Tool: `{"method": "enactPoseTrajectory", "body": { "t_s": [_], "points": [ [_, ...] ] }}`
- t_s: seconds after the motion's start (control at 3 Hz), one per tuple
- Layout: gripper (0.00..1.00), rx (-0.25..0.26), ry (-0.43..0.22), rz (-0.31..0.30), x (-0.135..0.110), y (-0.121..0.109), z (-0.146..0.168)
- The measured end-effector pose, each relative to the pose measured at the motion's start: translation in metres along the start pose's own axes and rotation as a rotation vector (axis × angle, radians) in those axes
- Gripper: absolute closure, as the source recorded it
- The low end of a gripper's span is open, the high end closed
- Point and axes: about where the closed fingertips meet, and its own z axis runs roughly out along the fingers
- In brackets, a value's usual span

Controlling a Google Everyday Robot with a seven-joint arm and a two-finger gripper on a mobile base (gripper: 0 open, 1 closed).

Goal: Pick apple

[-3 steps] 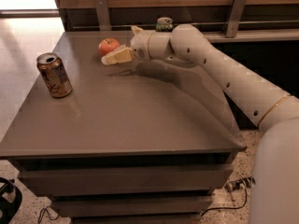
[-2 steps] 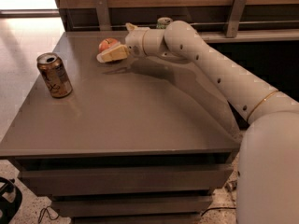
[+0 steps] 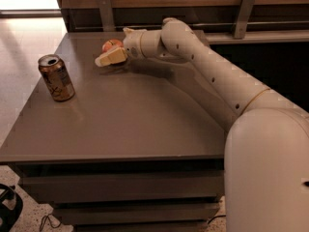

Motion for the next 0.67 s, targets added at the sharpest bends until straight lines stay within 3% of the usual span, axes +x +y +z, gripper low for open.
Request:
{"method": "enactPoseTrajectory", "body": {
  "t_s": [0.67],
  "points": [
    [0.41, -0.02, 0.012, 0.039, 0.0159, 0.0077, 0.006]
  ]
}}
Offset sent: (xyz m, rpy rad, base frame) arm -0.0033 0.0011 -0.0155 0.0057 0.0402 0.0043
